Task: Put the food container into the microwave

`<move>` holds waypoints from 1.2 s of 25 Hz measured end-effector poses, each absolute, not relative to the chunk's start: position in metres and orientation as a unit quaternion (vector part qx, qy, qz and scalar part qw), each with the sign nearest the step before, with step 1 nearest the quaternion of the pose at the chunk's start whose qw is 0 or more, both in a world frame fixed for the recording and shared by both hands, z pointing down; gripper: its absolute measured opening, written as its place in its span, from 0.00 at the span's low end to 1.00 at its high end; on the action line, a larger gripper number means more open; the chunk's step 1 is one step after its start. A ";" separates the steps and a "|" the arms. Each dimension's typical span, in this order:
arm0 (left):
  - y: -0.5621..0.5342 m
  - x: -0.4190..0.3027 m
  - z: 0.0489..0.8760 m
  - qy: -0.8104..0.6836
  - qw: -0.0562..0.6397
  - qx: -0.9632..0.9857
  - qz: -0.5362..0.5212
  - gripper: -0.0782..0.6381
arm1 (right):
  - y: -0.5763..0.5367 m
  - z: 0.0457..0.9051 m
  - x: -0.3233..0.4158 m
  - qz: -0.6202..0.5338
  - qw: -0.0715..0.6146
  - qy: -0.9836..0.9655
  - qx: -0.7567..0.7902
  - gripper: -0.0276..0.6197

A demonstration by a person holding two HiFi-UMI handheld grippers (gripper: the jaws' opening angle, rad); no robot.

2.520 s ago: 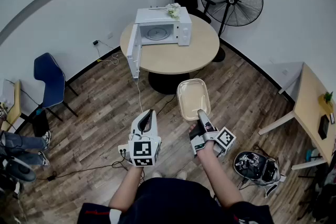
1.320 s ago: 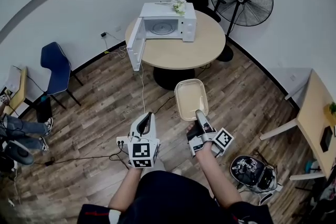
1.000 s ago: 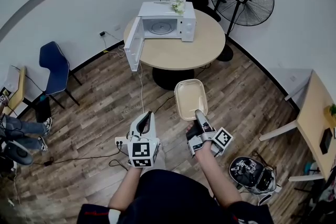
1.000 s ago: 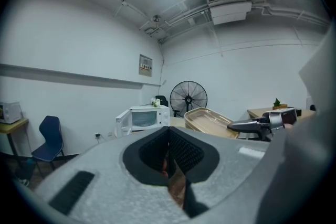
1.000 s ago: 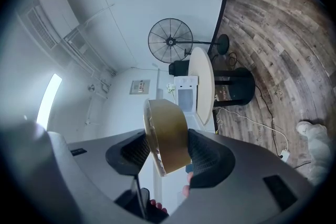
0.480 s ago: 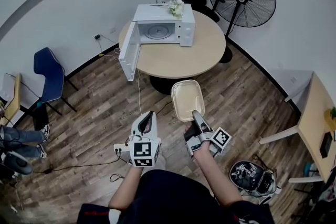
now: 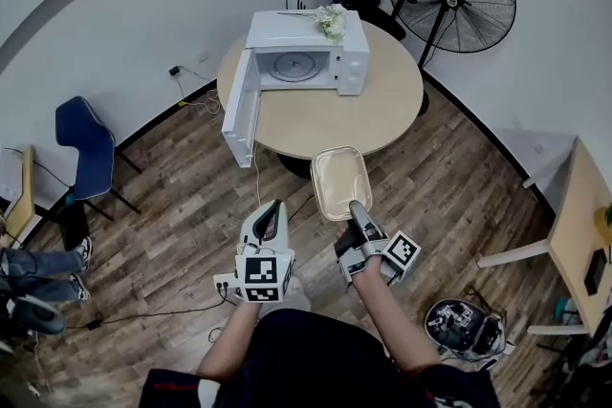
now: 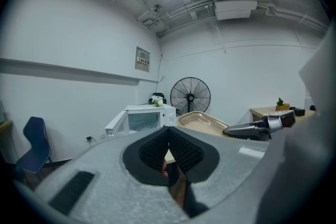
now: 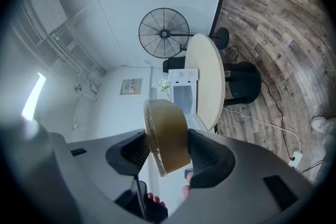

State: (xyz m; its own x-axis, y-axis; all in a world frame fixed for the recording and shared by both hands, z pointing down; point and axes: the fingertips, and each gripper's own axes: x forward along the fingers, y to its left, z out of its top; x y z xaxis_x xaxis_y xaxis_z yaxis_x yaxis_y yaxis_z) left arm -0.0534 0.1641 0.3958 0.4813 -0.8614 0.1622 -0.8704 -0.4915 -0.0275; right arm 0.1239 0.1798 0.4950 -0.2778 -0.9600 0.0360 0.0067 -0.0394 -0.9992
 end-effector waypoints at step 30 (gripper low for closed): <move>-0.017 -0.058 0.431 -0.459 0.047 0.883 0.085 0.13 | -0.006 0.524 0.101 -0.587 0.415 0.530 -0.449 0.38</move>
State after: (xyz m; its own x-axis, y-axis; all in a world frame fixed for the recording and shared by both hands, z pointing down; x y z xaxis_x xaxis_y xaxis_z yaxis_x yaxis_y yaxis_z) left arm -0.0577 -0.0172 0.4305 0.5636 -0.8030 0.1936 -0.8192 -0.5735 0.0059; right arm 0.1013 -0.0056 0.5242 -0.2520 -0.9637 0.0882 0.0112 -0.0941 -0.9955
